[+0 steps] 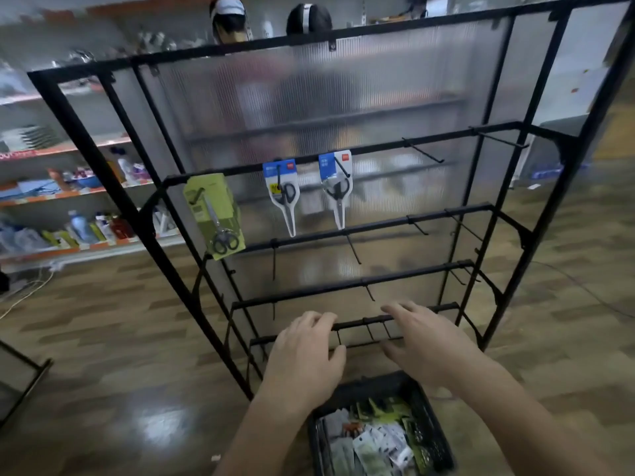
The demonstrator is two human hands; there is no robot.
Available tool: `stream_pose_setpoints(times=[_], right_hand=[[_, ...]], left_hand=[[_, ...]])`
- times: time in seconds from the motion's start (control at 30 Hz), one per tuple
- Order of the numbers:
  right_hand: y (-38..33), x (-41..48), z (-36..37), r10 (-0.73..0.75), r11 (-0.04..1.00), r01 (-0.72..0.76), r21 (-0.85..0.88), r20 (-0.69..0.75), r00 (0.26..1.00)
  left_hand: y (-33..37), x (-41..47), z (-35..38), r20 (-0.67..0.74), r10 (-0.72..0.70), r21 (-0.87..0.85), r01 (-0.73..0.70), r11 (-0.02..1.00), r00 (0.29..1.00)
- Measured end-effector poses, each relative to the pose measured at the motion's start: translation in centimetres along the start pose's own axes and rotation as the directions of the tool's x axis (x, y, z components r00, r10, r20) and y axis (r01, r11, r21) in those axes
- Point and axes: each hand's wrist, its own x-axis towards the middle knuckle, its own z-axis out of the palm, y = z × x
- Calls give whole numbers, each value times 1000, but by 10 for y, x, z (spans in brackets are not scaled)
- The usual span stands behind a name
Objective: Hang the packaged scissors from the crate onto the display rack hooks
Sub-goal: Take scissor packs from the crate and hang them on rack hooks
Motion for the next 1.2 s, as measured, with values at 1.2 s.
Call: stream_pose_setpoints(times=[1.2], right_hand=[[68, 104, 151, 133, 990, -90, -110, 489, 862]], left_hand=[[-89, 81, 174, 498, -191, 4, 218, 976, 846]])
